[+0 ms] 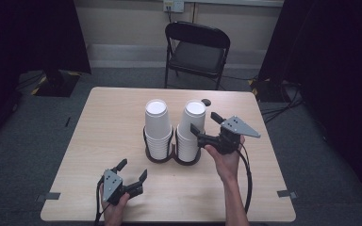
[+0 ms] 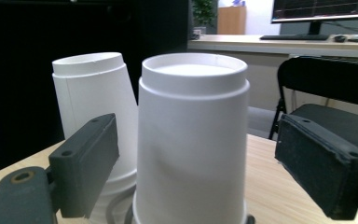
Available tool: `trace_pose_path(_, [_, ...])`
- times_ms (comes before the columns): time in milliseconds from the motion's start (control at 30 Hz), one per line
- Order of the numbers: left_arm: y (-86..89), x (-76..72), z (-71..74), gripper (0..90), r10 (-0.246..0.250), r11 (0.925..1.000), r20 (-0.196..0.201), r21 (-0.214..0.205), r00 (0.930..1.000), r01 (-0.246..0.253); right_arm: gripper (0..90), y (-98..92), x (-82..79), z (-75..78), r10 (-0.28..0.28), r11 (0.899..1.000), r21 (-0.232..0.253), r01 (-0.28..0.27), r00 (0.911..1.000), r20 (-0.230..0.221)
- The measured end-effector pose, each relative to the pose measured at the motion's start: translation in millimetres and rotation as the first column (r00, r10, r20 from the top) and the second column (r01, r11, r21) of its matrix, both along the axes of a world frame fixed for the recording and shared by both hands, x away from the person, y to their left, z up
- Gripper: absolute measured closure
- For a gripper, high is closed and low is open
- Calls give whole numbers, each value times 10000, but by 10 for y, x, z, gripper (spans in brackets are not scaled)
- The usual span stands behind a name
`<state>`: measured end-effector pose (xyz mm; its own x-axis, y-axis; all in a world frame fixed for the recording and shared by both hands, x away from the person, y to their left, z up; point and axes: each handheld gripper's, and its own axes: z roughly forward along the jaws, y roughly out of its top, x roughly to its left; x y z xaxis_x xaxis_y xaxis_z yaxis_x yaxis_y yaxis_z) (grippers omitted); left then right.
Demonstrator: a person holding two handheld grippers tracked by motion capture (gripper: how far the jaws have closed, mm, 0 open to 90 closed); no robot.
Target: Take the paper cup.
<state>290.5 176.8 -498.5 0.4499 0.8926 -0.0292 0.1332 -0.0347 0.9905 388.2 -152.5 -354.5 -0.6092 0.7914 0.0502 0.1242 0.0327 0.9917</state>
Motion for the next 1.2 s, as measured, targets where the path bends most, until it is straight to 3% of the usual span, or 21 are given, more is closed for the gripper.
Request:
trace_pose_path(133, [7,0,-1,160,39,10000,-24,-56,10000,-39,130,35,57,17,-74,10000,20,74,9999,125])
trace_pose_path(400, [9,0,-1,160,18,10000,-7,-49,10000,-19,128,130,217,47,76,10000,16,-76,9999,-73])
trace_pose_path(467, [5,-2,-1,160,1,10000,13,-39,10000,-1,128,156,304,13,27,10000,-6,-27,9993,-371])
trace_pose_path(700, [13,-2,0,160,-24,10000,45,12,10000,24,126,265,406,-97,181,9998,-16,-183,9973,-713])
trace_pose_path(1200, [9,-3,-2,161,-173,9998,54,-48,9998,173,115,340,449,-320,62,9994,-318,-104,9918,-1277])
